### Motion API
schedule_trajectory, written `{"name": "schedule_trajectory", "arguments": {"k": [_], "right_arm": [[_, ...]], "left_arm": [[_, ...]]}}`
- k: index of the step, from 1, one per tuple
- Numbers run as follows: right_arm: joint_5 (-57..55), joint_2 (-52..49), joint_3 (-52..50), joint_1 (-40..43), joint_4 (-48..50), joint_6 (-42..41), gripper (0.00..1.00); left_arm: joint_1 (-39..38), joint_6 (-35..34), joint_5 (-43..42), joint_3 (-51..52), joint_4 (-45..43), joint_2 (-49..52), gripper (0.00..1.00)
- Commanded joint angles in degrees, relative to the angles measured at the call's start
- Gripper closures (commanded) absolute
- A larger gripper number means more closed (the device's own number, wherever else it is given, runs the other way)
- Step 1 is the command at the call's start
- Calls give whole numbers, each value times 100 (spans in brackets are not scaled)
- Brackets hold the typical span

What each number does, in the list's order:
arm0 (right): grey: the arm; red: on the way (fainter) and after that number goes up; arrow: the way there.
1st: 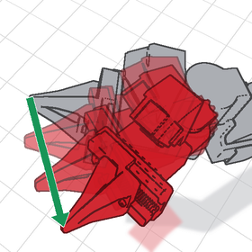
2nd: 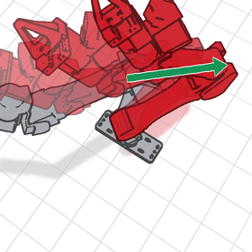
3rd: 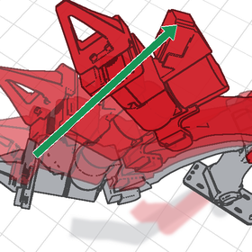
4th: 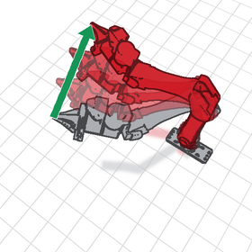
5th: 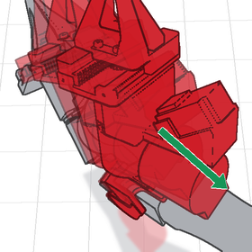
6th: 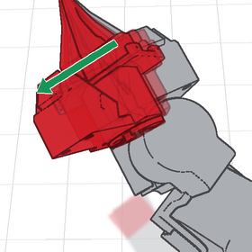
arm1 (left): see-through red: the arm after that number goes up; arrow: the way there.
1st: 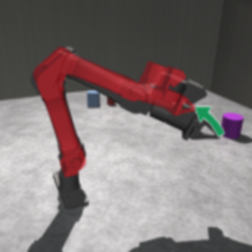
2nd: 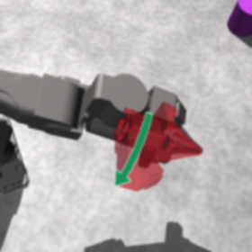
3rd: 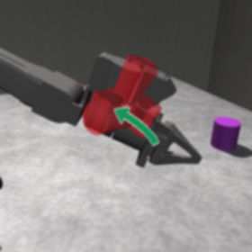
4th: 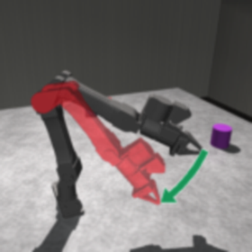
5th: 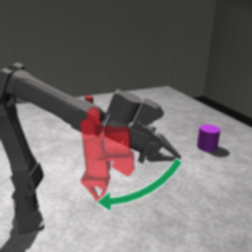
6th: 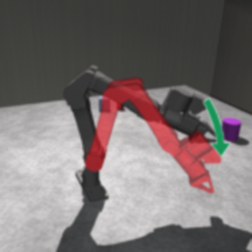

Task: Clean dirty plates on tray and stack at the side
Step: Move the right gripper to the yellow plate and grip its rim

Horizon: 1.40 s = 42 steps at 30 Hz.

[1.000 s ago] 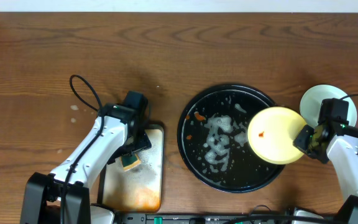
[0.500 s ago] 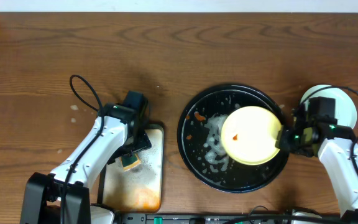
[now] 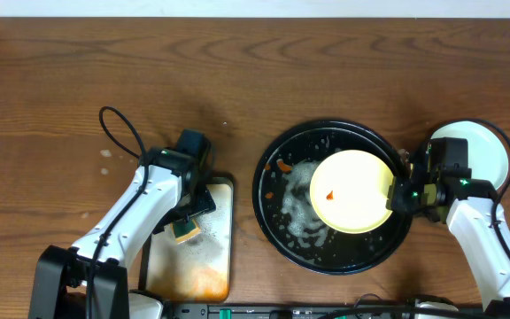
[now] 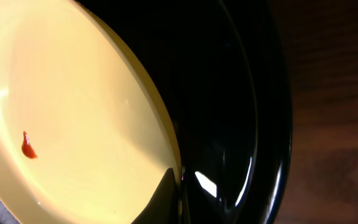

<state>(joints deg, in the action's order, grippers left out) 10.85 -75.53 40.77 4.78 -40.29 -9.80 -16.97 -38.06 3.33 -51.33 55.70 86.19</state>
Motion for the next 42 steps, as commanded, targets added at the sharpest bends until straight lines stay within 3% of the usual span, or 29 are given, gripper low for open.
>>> {"name": "schedule_trajectory", "arguments": {"k": [1, 2, 13, 18, 21, 23, 25, 28, 30, 35, 37, 42], "right_arm": [[13, 52, -282, -94, 164, 87, 99], [13, 52, -369, -114, 184, 90, 99], [92, 52, -468, -149, 472, 260, 99], [-164, 52, -468, -146, 481, 55, 99], [-179, 52, -468, -144, 496, 42, 99], [-181, 52, -468, -144, 498, 42, 99], [-181, 52, -468, -144, 498, 42, 99], [-181, 52, -468, -144, 522, 42, 99], [-179, 52, -468, -144, 553, 42, 99], [-181, 52, -468, -144, 566, -2, 99], [-179, 52, -468, -144, 581, -4, 99], [-181, 52, -468, -144, 584, -2, 99]], "left_arm": [[31, 33, 33, 22, 33, -15, 13], [28, 20, 26, 22, -2, -15, 2], [26, -63, -94, 22, -160, -15, 2], [144, -1174, 251, 59, -44, -15, 0], [306, -1322, 435, 157, -212, -13, 11], [426, -1303, 374, 247, -273, -13, 35], [472, -1134, 223, 369, -415, -13, 47], [470, -476, -151, 702, -968, -13, 53], [468, -455, -168, 927, -1215, -13, 55], [468, 46, -398, 1357, -1878, -13, 76], [468, 284, -503, 1364, -1891, -15, 91], [468, 997, -1198, 1141, -1727, -44, 93]]}}
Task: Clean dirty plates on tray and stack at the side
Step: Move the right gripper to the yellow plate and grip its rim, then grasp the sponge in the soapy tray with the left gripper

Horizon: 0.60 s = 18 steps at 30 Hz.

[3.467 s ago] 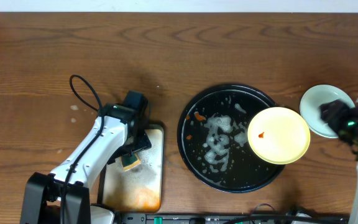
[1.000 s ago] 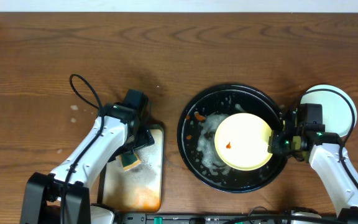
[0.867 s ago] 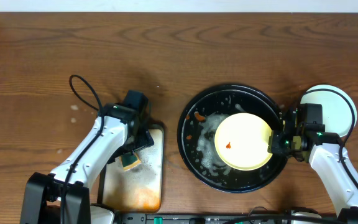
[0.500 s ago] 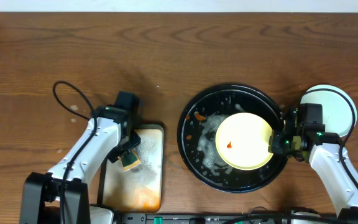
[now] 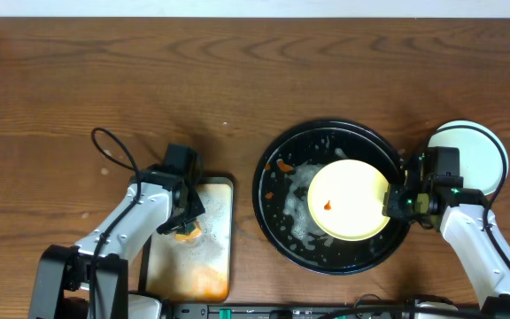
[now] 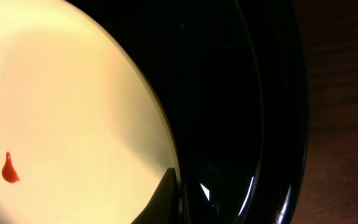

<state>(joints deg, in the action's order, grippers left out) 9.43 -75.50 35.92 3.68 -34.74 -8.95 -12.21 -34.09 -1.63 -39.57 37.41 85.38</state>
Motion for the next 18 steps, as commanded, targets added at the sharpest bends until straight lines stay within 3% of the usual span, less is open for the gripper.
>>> {"name": "schedule_trajectory", "arguments": {"k": [1, 11, 18], "right_arm": [[-37, 50, 17, -35, 31, -87, 99], [-37, 50, 17, -35, 72, -90, 99], [-37, 50, 17, -35, 68, -131, 99]], "left_arm": [[-9, 678, -813, -140, 214, 9, 93], [-13, 1392, -892, -640, 885, -492, 93], [-13, 1386, -887, -70, 140, -245, 92]]}}
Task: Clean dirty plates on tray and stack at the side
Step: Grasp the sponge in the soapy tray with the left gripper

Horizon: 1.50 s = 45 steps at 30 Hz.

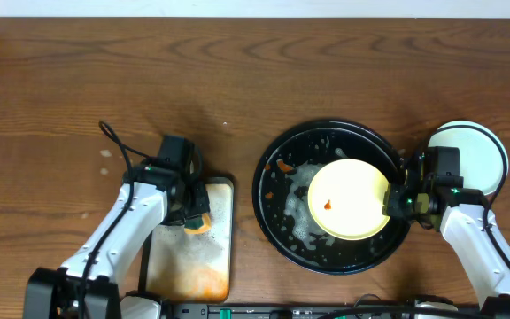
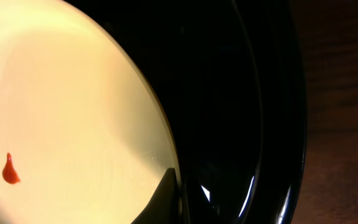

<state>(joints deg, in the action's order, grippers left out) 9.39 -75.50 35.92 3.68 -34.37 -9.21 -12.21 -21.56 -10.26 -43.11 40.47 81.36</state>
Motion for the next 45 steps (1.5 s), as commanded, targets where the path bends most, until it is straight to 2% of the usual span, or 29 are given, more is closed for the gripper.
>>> {"name": "schedule_trajectory", "arguments": {"k": [1, 6, 10, 17, 23, 28, 33, 36, 41, 45], "right_arm": [[-33, 50, 17, -35, 28, -105, 99], [-33, 50, 17, -35, 31, -105, 99], [-33, 50, 17, -35, 33, -103, 99], [-33, 50, 17, -35, 37, -103, 99], [-33, 50, 17, -35, 37, -103, 99], [-33, 50, 17, -35, 66, -103, 99], [-33, 50, 17, -37, 66, -101, 99], [-31, 50, 17, -37, 63, -103, 99], [-31, 50, 17, -35, 52, -103, 99], [-31, 50, 17, -37, 35, -103, 99]], "left_arm": [[-13, 111, -24, 382, -302, 219, 92], [-13, -221, -28, 492, -334, 459, 92], [-11, -269, -26, 304, 116, 457, 92], [-17, -74, -28, -933, 1375, 289, 92], [-442, 13, -205, -1934, 1700, 247, 92], [-1316, -46, -562, -2411, 1047, 256, 92], [-2197, -678, -588, -2435, -63, 428, 92], [-2651, -942, -776, -2435, -743, 789, 92], [-3145, -1578, -1572, -2446, -1744, 1637, 92], [-3338, -1759, -2129, -2712, -2135, 2221, 93]]}}
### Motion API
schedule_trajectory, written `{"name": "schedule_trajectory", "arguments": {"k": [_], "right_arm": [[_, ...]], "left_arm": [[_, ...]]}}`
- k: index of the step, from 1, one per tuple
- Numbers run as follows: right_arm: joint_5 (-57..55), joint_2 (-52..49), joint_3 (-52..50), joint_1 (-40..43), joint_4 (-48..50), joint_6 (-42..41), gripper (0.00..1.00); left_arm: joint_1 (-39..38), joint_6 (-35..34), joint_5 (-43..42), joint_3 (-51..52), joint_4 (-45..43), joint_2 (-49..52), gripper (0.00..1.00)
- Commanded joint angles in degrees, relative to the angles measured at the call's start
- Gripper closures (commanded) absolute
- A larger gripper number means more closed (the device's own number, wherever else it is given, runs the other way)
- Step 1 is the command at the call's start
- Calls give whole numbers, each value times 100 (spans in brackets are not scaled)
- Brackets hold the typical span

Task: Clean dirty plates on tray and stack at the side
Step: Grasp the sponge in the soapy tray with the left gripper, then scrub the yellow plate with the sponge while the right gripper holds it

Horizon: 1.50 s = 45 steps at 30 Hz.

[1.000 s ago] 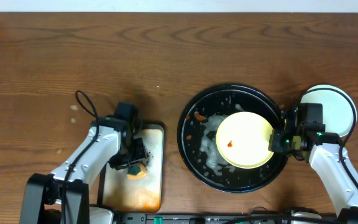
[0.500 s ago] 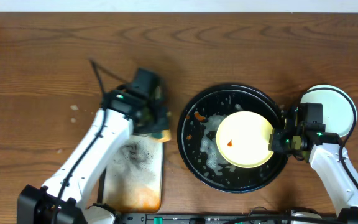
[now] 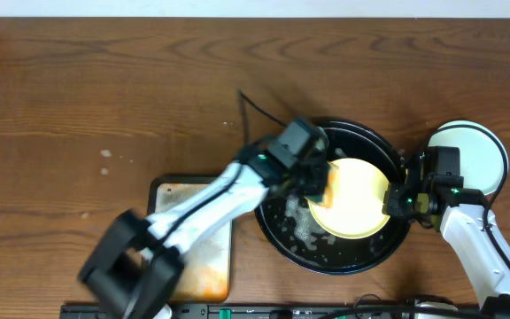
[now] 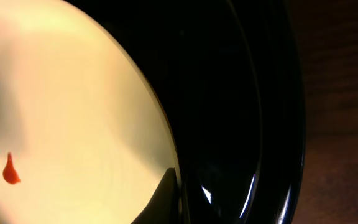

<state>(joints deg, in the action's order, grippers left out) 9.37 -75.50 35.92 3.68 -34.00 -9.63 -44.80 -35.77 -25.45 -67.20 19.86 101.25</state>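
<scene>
A pale yellow plate [image 3: 359, 202] lies tilted in the round black tray [image 3: 348, 266], with a small red stain [image 4: 9, 171] on it. My right gripper [image 3: 395, 200] is shut on the plate's right rim. In the right wrist view one dark finger [image 4: 164, 200] lies on the yellow plate [image 4: 79, 112], beside the glossy black tray [image 4: 241, 124]. My left gripper [image 3: 319, 184] reaches across and is shut on an orange sponge [image 3: 323, 193] at the plate's left edge. In the overhead view the stain is hidden under it.
A clean white plate [image 3: 472, 152] sits on the table right of the black tray, behind my right arm. A rectangular metal tray [image 3: 204, 257] with foam and orange residue lies at the front left. Foam and orange scraps lie on the black tray's left floor.
My left arm has moved from the rectangular tray's top-left corner over to the black tray. The sponge is now at the yellow plate's left edge and shades it. My right gripper has not moved.
My left gripper first held the sponge on the rectangular tray while my right gripper held the yellow plate's rim in the black tray. The plate then sat slightly further left. The sponge was later at the tray's top corner and is now at the plate.
</scene>
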Motion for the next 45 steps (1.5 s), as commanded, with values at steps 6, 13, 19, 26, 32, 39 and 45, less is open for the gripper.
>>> {"name": "schedule_trajectory", "arguments": {"k": [6, 13, 19, 26, 32, 39, 45], "right_arm": [[-26, 50, 17, -37, -9, -61, 99], [-9, 50, 17, -37, -26, -61, 99], [-9, 50, 17, -37, -66, -61, 99], [-9, 50, 17, -37, -114, -61, 99], [-11, 50, 17, -35, -140, -61, 99], [-11, 50, 17, -35, -175, -61, 99], [-11, 50, 17, -35, -177, -61, 99]], "left_arm": [[-398, -363, -557, -671, -87, 706, 92], [-490, -398, -584, -671, -463, 1307, 92], [-490, -398, -802, -669, -549, 1648, 92], [-446, -9, 345, -671, 291, 1690, 92], [-446, 234, 1508, -671, 824, 1690, 92], [-446, 234, 2732, -977, 1591, 1690, 92], [-446, 229, 3504, -1541, 2347, 1687, 92]]}}
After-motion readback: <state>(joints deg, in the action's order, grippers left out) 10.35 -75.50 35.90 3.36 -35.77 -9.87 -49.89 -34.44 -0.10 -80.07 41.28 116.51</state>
